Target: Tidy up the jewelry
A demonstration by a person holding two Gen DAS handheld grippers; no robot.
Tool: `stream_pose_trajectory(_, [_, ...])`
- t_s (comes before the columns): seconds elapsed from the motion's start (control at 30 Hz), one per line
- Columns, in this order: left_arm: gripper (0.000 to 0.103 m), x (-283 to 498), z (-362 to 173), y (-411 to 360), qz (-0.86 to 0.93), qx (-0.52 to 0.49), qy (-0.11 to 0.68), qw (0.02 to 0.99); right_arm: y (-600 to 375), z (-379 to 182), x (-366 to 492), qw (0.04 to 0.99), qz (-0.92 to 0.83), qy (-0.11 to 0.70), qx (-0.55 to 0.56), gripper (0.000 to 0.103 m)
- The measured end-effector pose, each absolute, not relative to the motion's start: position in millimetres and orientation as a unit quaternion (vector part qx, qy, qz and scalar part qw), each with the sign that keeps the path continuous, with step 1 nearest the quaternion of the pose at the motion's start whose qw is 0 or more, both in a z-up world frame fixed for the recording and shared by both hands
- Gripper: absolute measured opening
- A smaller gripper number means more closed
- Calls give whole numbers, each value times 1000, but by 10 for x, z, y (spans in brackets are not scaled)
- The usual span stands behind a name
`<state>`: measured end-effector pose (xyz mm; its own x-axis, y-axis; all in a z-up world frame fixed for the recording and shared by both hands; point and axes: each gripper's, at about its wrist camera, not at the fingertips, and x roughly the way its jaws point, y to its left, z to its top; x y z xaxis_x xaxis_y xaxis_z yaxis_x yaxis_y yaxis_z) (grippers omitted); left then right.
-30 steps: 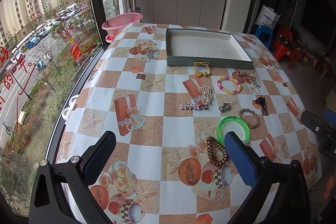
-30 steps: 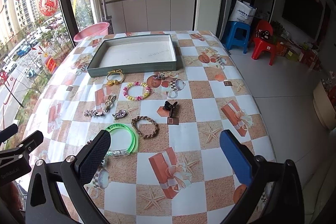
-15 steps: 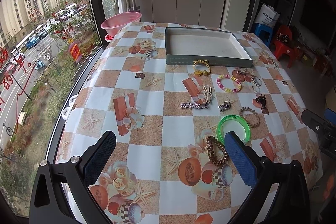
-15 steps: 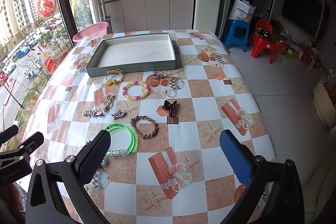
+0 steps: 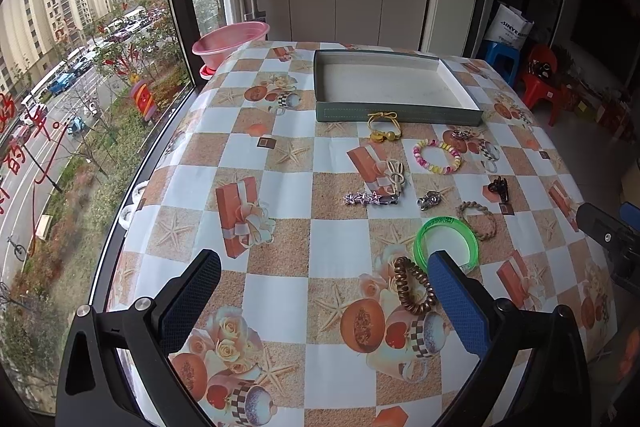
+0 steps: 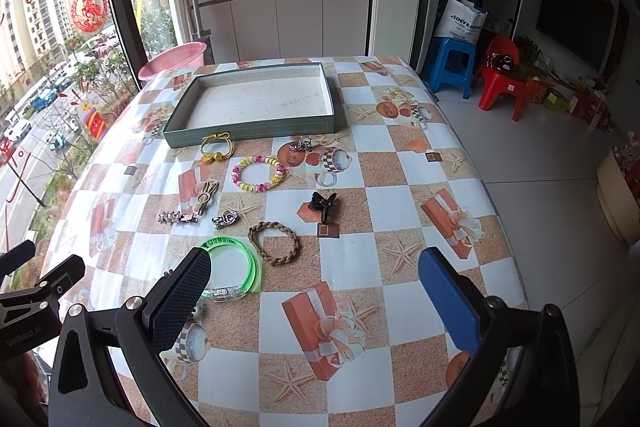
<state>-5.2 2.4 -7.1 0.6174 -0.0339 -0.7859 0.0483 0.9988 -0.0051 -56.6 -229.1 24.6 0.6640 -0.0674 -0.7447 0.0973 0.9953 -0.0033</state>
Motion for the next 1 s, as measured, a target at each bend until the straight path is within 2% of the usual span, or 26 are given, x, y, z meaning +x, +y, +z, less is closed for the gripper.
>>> stream_pose_trajectory(1.0, [103, -45, -61, 37, -19, 14, 438, 899, -2285, 253, -569, 912, -45, 408, 18, 103])
